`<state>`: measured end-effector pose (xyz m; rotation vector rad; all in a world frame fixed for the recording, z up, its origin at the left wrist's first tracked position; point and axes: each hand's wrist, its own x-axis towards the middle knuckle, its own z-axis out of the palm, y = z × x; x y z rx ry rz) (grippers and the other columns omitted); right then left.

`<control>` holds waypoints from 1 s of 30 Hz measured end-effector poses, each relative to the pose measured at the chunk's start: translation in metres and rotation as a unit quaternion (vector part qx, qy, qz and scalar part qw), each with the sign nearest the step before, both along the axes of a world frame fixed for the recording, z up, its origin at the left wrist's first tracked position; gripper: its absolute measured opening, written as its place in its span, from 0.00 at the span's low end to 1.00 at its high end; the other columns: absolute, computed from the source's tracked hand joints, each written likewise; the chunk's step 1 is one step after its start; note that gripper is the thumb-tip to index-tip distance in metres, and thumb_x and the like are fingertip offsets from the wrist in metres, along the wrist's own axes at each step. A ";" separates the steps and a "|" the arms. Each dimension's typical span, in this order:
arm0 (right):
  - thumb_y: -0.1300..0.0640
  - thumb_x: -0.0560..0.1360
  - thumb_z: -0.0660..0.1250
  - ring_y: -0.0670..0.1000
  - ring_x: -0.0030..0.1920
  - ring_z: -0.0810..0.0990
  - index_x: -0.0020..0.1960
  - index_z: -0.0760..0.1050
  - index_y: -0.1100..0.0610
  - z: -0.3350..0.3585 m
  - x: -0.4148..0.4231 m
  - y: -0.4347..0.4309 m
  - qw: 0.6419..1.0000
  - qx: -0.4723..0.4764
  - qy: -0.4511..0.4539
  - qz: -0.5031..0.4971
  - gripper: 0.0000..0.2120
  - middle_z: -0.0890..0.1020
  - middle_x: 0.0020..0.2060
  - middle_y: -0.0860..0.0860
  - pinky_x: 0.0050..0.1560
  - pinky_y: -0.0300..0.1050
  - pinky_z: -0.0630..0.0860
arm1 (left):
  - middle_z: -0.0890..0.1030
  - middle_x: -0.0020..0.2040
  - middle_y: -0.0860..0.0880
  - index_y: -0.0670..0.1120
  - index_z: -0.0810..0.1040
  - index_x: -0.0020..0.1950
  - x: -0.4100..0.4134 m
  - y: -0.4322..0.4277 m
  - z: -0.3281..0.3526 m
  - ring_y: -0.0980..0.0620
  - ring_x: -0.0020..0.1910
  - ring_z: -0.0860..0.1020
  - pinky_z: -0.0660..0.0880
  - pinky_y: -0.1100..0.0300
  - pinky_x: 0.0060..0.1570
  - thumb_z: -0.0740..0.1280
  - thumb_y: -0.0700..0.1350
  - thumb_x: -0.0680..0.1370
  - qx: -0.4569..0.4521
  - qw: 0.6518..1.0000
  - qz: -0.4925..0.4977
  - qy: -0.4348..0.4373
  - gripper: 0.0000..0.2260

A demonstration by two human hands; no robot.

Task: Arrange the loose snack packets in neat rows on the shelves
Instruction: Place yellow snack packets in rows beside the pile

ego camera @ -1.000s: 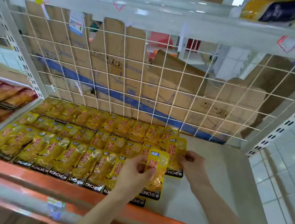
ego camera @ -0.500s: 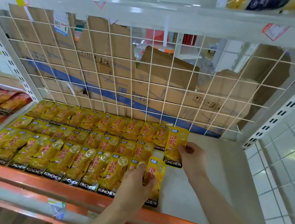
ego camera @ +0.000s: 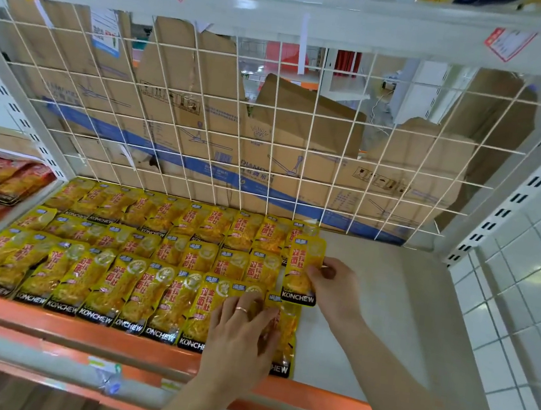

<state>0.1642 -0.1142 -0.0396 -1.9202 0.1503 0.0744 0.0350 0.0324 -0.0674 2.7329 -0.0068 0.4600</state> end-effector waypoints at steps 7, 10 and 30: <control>0.60 0.76 0.70 0.42 0.26 0.77 0.50 0.78 0.56 -0.003 0.001 0.006 0.999 -0.011 -0.022 -0.021 0.04 0.81 0.33 0.48 0.27 0.30 0.69 | 0.79 0.58 0.53 0.54 0.83 0.57 0.001 0.001 -0.004 0.47 0.57 0.75 0.66 0.53 0.58 0.67 0.54 0.75 0.010 0.999 -0.019 -0.037 0.13; 0.61 0.76 0.70 0.50 0.33 0.80 0.50 0.77 0.55 -0.001 0.008 0.005 0.999 -0.010 -0.031 -0.032 0.04 0.81 0.35 0.49 0.33 0.41 0.73 | 0.78 0.59 0.53 0.55 0.83 0.57 0.001 0.002 -0.006 0.47 0.57 0.76 0.67 0.52 0.58 0.68 0.54 0.75 0.010 0.999 -0.019 -0.036 0.13; 0.58 0.75 0.66 0.58 0.63 0.65 0.68 0.68 0.58 -0.002 -0.011 0.012 0.974 -0.220 -0.004 0.059 0.22 0.68 0.61 0.56 0.61 0.49 0.65 | 0.78 0.62 0.54 0.58 0.81 0.61 -0.003 0.003 -0.007 0.47 0.57 0.76 0.74 0.50 0.53 0.67 0.56 0.75 0.022 0.998 -0.046 -0.022 0.16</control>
